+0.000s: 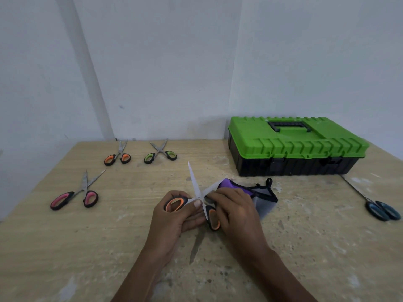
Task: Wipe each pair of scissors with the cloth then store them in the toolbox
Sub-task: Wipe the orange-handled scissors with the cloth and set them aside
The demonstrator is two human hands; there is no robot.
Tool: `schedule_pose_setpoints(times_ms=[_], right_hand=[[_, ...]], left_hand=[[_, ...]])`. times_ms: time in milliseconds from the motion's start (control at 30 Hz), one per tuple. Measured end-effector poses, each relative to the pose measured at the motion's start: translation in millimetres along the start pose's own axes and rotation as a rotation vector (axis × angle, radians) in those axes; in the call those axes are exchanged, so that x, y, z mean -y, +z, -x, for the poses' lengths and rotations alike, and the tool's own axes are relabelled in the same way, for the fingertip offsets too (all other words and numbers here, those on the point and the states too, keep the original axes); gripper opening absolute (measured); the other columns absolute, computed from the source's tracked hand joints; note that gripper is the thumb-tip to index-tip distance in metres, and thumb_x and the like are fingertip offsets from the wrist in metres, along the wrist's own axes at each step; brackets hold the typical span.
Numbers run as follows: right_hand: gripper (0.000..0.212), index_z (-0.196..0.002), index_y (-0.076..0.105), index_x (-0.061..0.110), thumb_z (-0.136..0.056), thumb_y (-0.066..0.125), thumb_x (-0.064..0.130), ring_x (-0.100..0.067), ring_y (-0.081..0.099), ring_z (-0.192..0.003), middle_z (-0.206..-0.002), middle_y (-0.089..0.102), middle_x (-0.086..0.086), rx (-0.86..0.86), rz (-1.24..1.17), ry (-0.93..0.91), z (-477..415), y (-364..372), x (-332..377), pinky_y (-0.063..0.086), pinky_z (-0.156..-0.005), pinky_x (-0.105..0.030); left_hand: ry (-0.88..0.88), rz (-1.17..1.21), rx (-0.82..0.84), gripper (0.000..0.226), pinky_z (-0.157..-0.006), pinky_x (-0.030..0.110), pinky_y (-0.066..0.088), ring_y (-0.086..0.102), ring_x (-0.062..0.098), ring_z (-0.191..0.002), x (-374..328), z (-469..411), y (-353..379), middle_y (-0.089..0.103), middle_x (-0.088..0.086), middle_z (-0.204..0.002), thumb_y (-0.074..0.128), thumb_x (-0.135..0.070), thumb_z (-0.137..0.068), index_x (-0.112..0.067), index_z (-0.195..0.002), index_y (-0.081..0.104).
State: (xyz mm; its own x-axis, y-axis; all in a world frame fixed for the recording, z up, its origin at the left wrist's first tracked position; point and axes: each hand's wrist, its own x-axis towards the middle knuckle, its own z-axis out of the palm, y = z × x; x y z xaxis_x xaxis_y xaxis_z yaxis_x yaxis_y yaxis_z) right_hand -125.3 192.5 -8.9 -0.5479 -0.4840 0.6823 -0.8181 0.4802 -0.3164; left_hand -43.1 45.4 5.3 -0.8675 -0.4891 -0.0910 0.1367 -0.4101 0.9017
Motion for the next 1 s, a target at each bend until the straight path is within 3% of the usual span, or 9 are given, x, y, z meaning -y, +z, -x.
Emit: schedule_pose_setpoints(times_ms=[167, 267, 400, 533, 633, 700, 800, 867, 1000], right_hand=[[0.029, -0.117, 0.069, 0.021, -0.094, 0.052, 0.017, -0.002, 0.054, -0.107, -0.112, 0.061, 0.014, -0.185, -0.146, 0.173, 0, -3, 8, 0.045, -0.091, -0.026], [0.03, -0.117, 0.071, 0.016, -0.091, 0.057, 0.011, -0.008, 0.057, -0.107, -0.112, 0.066, 0.005, -0.086, -0.104, 0.08, 0, 5, 15, 0.047, -0.09, -0.03], [0.032, -0.114, 0.074, 0.016, -0.09, 0.054, 0.019, -0.019, 0.063, -0.1, -0.111, 0.07, 0.002, 0.03, -0.049, 0.0, 0, 11, 12, 0.051, -0.082, -0.036], [0.032, -0.112, 0.075, 0.012, -0.084, 0.064, 0.001, -0.026, 0.063, -0.101, -0.11, 0.07, -0.003, -0.032, 0.009, 0.21, -8, 5, -23, 0.049, -0.088, -0.034], [0.036, -0.117, 0.071, 0.007, -0.086, 0.062, -0.008, -0.026, 0.06, -0.106, -0.112, 0.067, -0.006, -0.154, -0.033, 0.356, -10, -1, -35, 0.044, -0.094, -0.03], [0.033, -0.121, 0.069, 0.009, -0.092, 0.056, 0.003, -0.019, 0.056, -0.112, -0.117, 0.064, -0.003, -0.198, -0.068, 0.297, -8, -5, -21, 0.044, -0.098, -0.03], [0.034, -0.12, 0.071, 0.016, -0.093, 0.051, 0.022, -0.014, 0.057, -0.112, -0.117, 0.066, 0.003, -0.003, -0.121, 0.09, 0, -3, 2, 0.044, -0.096, -0.029], [0.032, -0.117, 0.073, 0.017, -0.091, 0.055, 0.019, -0.015, 0.059, -0.107, -0.115, 0.068, 0.003, 0.065, -0.108, 0.061, -4, 1, -4, 0.046, -0.093, -0.032], [0.033, -0.119, 0.071, 0.007, -0.09, 0.059, 0.0, -0.022, 0.06, -0.107, -0.114, 0.067, -0.005, -0.164, -0.077, 0.228, -18, -18, -22, 0.051, -0.093, -0.044]], left_hand=[[-0.008, 0.014, -0.047, 0.023, -0.074, 0.044, 0.063, 0.076, 0.043, -0.086, 0, -4, -3, 0.069, 0.026, -0.087, 0.08, 0.004, -0.078, -0.003, -0.092, 0.062], [-0.019, -0.015, -0.019, 0.024, -0.072, 0.043, 0.064, 0.076, 0.044, -0.083, 0, -3, -2, 0.071, 0.027, -0.09, 0.077, 0.006, -0.081, 0.0, -0.096, 0.061], [-0.014, -0.014, -0.014, 0.024, -0.072, 0.043, 0.064, 0.075, 0.044, -0.082, -1, -3, -4, 0.068, 0.027, -0.089, 0.076, 0.009, -0.081, 0.001, -0.097, 0.06], [-0.022, -0.038, -0.01, 0.023, -0.076, 0.048, 0.064, 0.076, 0.043, -0.081, 0, -4, -4, 0.071, 0.027, -0.088, 0.077, 0.007, -0.08, -0.002, -0.094, 0.061], [-0.018, -0.052, 0.001, 0.023, -0.082, 0.052, 0.062, 0.075, 0.044, -0.083, 0, -4, -5, 0.072, 0.027, -0.087, 0.078, 0.005, -0.08, -0.001, -0.094, 0.061], [-0.01, -0.069, 0.002, 0.024, -0.081, 0.052, 0.062, 0.075, 0.046, -0.084, 0, -3, -4, 0.072, 0.029, -0.089, 0.078, 0.006, -0.08, 0.001, -0.095, 0.061], [0.002, -0.08, 0.002, 0.024, -0.075, 0.047, 0.064, 0.075, 0.046, -0.082, 0, -2, -2, 0.071, 0.031, -0.09, 0.077, 0.006, -0.08, 0.004, -0.095, 0.059], [0.005, -0.095, 0.012, 0.022, -0.072, 0.044, 0.064, 0.075, 0.044, -0.08, -1, -3, -2, 0.071, 0.029, -0.088, 0.077, 0.007, -0.081, 0.005, -0.094, 0.059], [0.003, -0.146, 0.047, 0.019, -0.074, 0.042, 0.064, 0.073, 0.035, -0.074, -2, -3, -4, 0.073, 0.027, -0.088, 0.081, 0.003, -0.079, -0.005, -0.087, 0.065]])
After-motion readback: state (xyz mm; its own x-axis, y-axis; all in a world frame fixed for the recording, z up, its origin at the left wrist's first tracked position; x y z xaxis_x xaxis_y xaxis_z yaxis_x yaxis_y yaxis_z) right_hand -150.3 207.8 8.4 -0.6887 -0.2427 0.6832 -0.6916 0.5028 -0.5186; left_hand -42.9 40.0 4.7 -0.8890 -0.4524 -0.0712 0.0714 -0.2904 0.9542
